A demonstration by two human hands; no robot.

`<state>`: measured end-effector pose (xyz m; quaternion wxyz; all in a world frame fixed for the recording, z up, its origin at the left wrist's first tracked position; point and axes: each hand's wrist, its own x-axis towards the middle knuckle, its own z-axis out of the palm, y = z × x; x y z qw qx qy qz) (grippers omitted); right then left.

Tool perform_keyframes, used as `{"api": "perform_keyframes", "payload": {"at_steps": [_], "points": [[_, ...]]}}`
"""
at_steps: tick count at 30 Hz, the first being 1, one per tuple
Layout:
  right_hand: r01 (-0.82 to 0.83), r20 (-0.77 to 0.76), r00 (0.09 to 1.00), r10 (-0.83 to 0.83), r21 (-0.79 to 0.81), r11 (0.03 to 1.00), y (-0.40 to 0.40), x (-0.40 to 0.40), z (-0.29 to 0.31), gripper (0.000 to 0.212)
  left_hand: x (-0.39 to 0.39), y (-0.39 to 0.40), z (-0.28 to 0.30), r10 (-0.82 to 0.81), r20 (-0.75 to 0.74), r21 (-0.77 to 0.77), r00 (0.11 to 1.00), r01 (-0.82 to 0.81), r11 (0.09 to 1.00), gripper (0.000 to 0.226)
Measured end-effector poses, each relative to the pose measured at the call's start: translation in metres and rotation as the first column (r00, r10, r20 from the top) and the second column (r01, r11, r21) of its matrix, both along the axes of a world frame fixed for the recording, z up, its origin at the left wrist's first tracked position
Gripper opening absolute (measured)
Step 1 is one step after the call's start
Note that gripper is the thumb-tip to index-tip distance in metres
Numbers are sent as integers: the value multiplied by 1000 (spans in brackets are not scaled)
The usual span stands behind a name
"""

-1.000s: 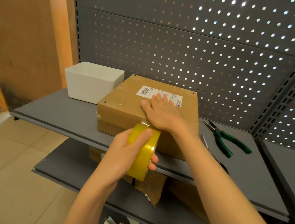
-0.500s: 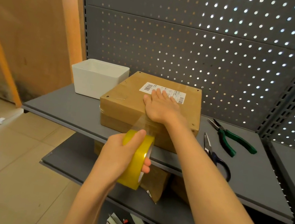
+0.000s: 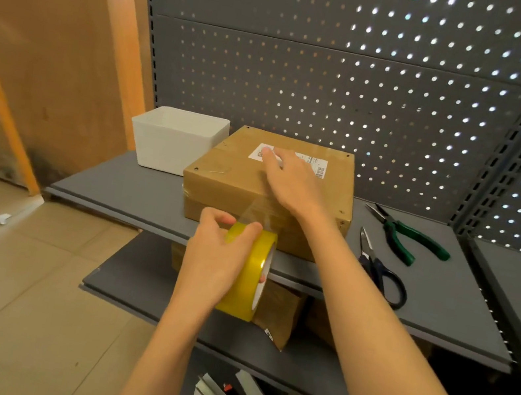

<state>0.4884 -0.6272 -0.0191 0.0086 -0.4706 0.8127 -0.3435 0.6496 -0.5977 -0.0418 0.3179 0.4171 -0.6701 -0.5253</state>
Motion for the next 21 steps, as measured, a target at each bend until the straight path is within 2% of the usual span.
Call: {"api": "perform_keyframes", "payload": {"at_steps": [2, 4, 7, 9, 13, 17, 19, 21], "points": [[8, 104, 994, 19, -247, 969, 5, 3, 2, 40, 0, -3, 5, -48, 26, -5, 999, 48, 999, 24], [58, 142, 990, 2, -417, 907, 17, 2, 7, 31, 1, -5, 8, -80, 38, -1, 996, 80, 997, 23], [201, 157, 978, -135, -558, 805, 53, -8, 12, 25, 2, -6, 9, -85, 41, -50, 996, 87, 995, 25], [318, 187, 948, -258, -565, 761, 83, -17, 5, 23, 2, -7, 6, -77, 41, -96, 996, 81, 992, 25], [495, 100, 866, -490, -312, 811, 136, -26, -21, 20, 0, -7, 5, -96, 75, -183, 993, 108, 977, 16], [510, 39, 859, -511, 24, 860, 157, -26, -37, 18, -3, -10, 5, -107, 100, -174, 989, 123, 977, 17], [496, 18, 861, -509, 199, 846, 156, -21, -36, 22, -4, -11, 6, -109, 126, -172, 986, 130, 977, 19], [490, -26, 863, -504, 285, 824, 153, -14, -34, 24, -6, -12, 6, -104, 159, -182, 982, 133, 974, 20]]}}
